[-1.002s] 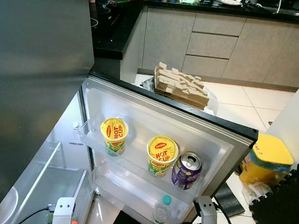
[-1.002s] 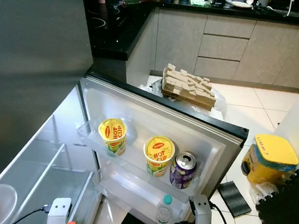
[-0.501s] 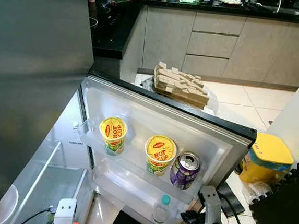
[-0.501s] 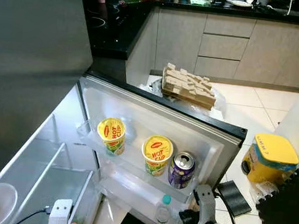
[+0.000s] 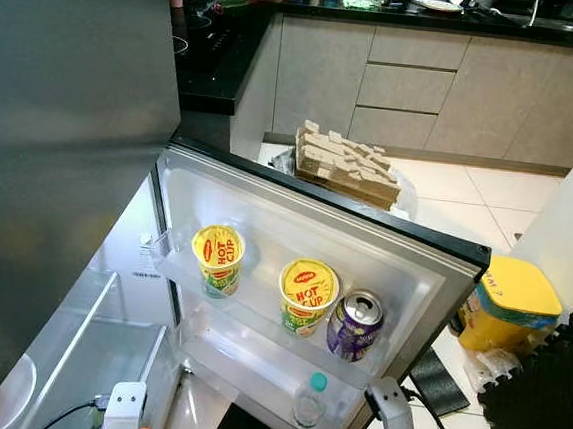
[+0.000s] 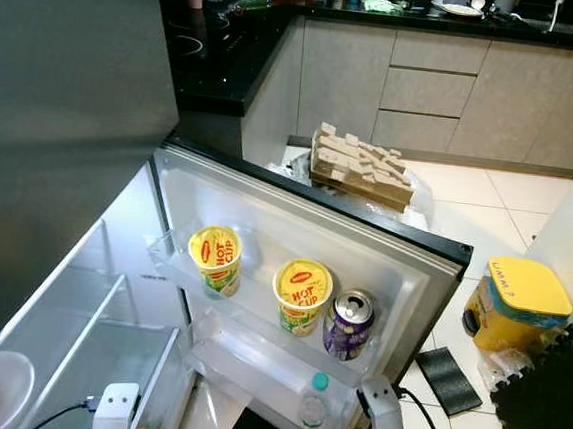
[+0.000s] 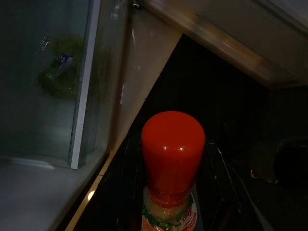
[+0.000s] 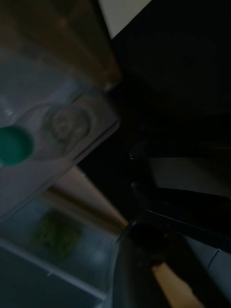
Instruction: Restocking fridge
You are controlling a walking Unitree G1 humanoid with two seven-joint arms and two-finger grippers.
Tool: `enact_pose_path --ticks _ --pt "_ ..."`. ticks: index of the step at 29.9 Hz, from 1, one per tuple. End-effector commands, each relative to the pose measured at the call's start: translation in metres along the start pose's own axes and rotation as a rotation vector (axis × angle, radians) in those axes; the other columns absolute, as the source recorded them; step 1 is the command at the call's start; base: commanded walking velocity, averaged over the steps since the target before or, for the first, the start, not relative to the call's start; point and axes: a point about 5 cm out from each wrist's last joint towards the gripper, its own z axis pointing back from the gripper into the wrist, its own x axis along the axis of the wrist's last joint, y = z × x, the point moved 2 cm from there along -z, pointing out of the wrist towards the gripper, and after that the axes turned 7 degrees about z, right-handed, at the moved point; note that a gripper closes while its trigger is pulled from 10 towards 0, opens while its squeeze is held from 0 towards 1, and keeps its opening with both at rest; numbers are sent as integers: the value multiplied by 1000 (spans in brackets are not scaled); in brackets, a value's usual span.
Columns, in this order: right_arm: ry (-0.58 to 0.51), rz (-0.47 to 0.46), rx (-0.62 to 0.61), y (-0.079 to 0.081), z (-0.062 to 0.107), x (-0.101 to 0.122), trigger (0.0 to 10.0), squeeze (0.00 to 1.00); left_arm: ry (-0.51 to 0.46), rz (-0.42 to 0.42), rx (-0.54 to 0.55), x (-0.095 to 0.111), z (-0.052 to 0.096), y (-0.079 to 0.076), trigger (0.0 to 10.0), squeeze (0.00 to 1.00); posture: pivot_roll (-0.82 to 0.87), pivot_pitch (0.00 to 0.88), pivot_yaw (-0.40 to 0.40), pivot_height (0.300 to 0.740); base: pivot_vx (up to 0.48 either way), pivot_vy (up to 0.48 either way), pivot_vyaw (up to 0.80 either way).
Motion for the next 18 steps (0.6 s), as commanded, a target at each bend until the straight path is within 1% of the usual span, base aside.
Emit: enact_pose_path --ticks 1,2,3,5,7,8,9,10,12,13,15,18 --pt "-55 51 72 7 -7 18 10000 0 3 -9 -10 -1 0 -3 10000 0 -61 0 -4 740 0 0 0" --pt "-55 51 72 7 -7 18 10000 0 3 -9 -10 -1 0 -3 10000 0 -61 0 -4 740 0 0 0" --pt "-50 73 111 11 -9 20 10000 0 3 -9 -10 -1 0 -3 10000 0 -60 0 -8 740 0 0 0" --pt "-47 90 132 14 -10 21 10000 0 2 -8 -11 -1 -1 -3 10000 0 -60 0 -8 740 0 0 0" --pt "-46 108 106 12 -11 24 10000 0 1 -6 -14 -1 -1 -5 10000 0 -60 0 -8 740 0 0 0" --pt "-47 110 73 8 -10 24 10000 0 2 -5 -17 -2 -1 -6 10000 0 -60 0 -8 740 0 0 0" --pt "-47 110 73 8 -10 24 10000 0 2 -5 -17 -2 -1 -6 10000 0 -60 0 -8 740 0 0 0" --pt "-49 113 26 2 -8 25 10000 0 4 -7 -19 -2 -1 -7 10000 0 -60 0 -8 740 0 0 0" --pt "-53 119 -15 -4 -7 27 10000 0 5 -8 -19 -2 -1 -7 10000 0 -60 0 -8 740 0 0 0" --pt "-53 119 -15 -4 -7 27 10000 0 5 -8 -19 -2 -1 -7 10000 0 -60 0 -8 740 0 0 0" --pt "-62 119 -56 -9 -5 29 10000 0 6 -9 -18 -3 -1 -6 10000 0 -63 0 -6 740 0 0 0" --pt "-67 120 -67 -12 -4 31 10000 0 5 -9 -17 -2 -1 -6 10000 0 -62 0 -7 740 0 0 0"
